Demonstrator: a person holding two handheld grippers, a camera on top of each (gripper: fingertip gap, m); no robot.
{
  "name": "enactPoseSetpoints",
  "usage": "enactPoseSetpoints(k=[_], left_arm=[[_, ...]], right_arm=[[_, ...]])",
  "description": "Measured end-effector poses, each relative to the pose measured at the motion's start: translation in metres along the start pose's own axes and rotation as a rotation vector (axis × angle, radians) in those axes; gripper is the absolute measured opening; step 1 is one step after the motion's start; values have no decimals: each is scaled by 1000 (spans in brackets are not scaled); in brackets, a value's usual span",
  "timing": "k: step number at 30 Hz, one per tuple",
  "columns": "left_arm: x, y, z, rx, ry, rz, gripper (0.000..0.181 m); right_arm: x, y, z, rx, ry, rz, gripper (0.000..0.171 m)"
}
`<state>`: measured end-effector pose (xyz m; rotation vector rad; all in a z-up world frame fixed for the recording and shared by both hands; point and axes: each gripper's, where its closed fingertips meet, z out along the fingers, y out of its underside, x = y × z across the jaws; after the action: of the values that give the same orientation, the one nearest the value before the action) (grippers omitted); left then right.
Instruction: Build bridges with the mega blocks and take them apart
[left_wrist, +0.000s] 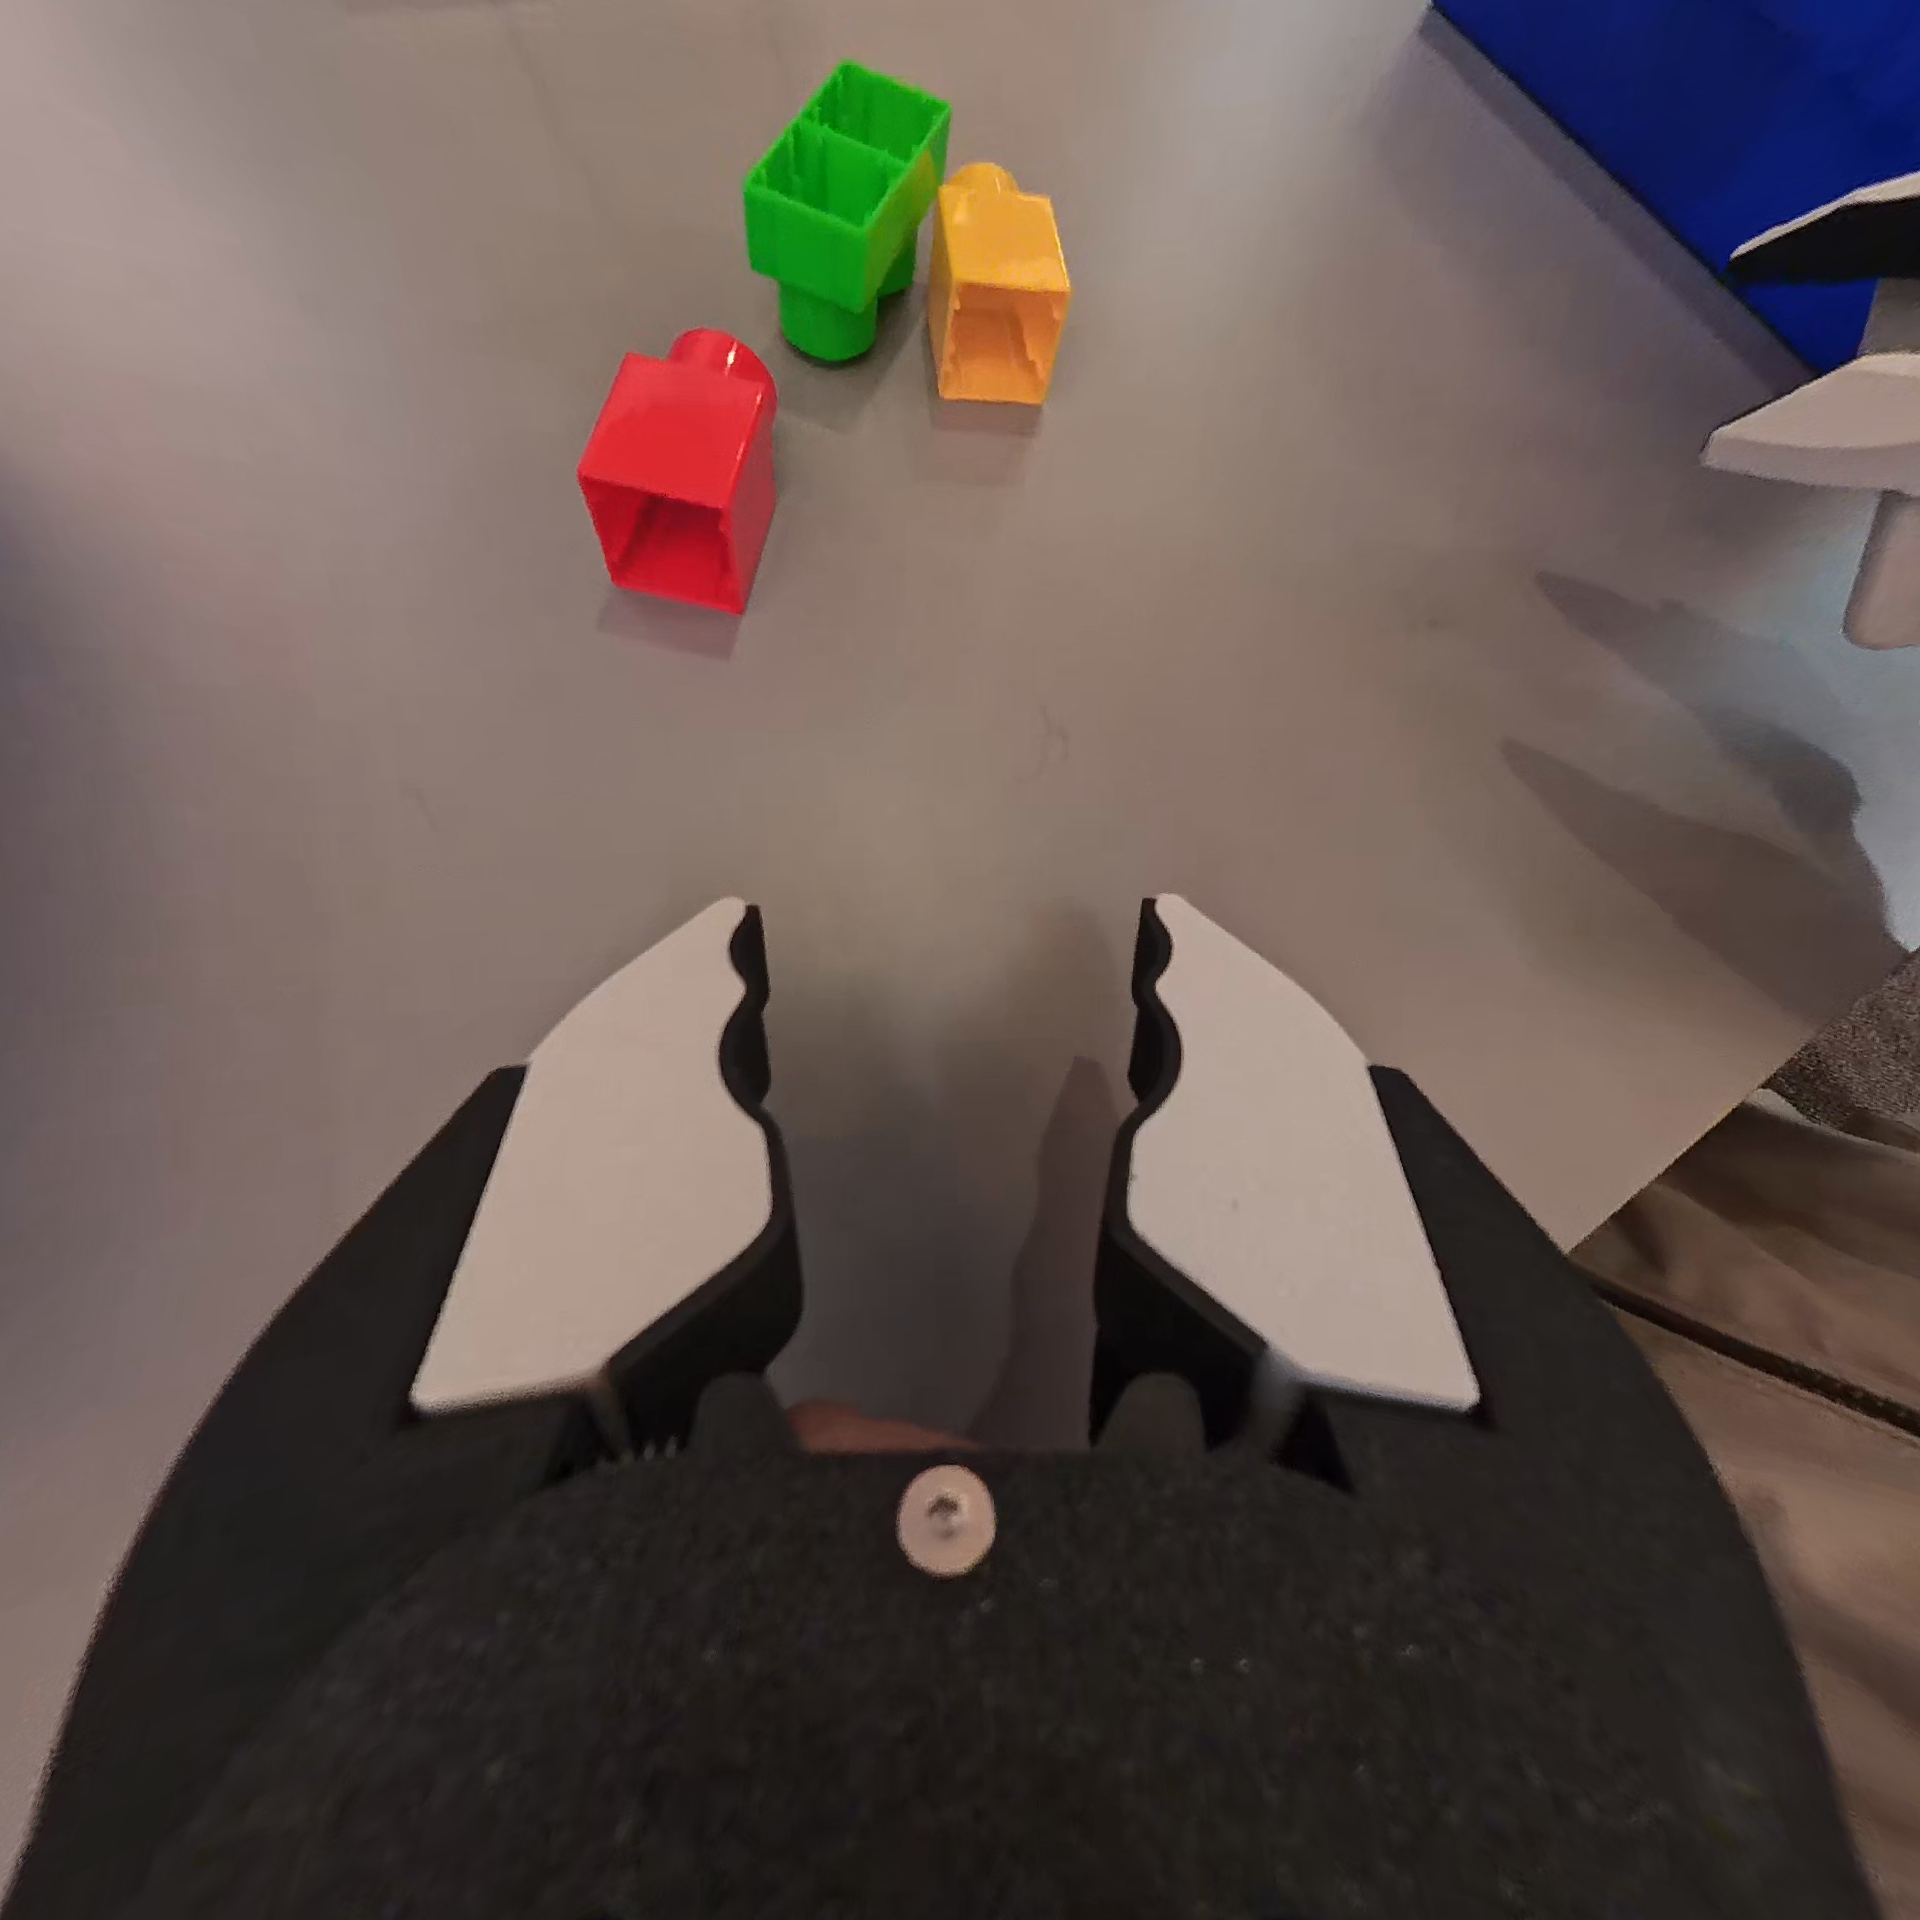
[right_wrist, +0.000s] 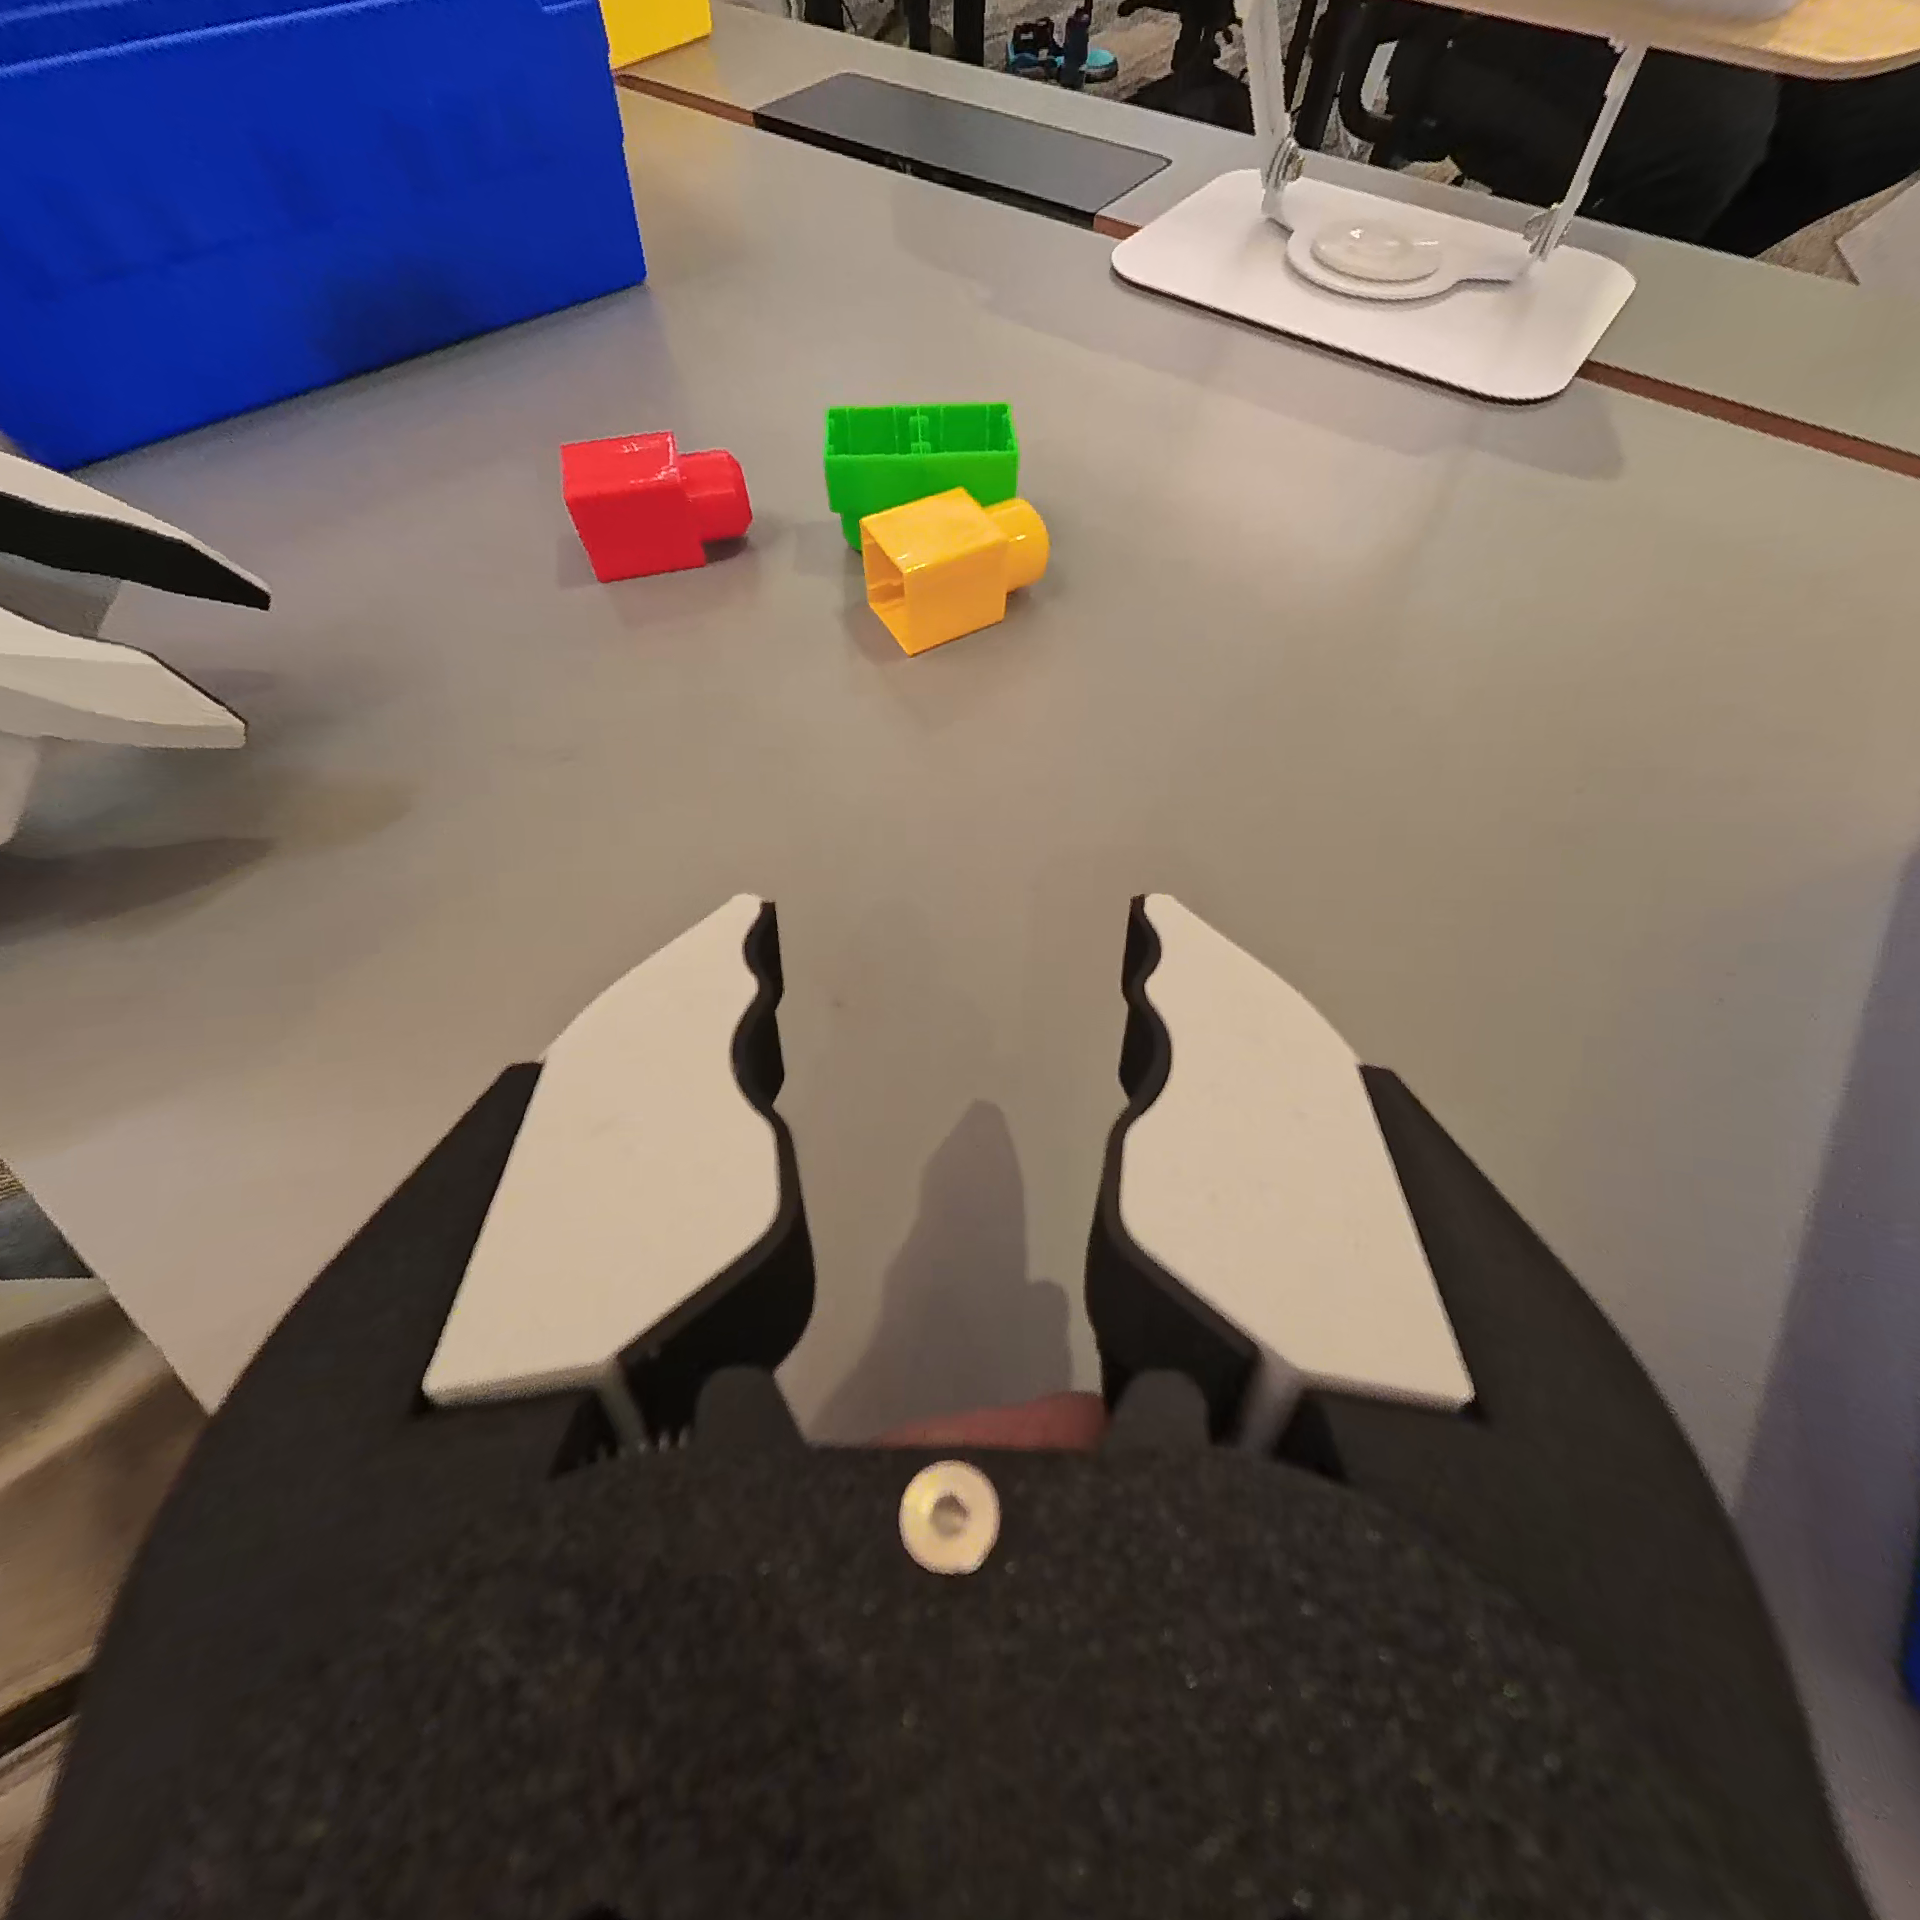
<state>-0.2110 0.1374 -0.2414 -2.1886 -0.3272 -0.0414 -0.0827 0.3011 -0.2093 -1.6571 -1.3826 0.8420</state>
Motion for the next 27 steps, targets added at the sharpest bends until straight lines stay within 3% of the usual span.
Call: enactPoseSetpoints(k=[11,20,27], left_arm=[[11,-16,13,15,30,35,66],[23,-71,92,-43,-40,40,68],[17,-87,135,-115,-102,16,68]], right_arm=[[5,-1,0,-1,1,-4,63],[17,-2,-10,38,8,29,62],[23,-2,-17,54,3,42,62]])
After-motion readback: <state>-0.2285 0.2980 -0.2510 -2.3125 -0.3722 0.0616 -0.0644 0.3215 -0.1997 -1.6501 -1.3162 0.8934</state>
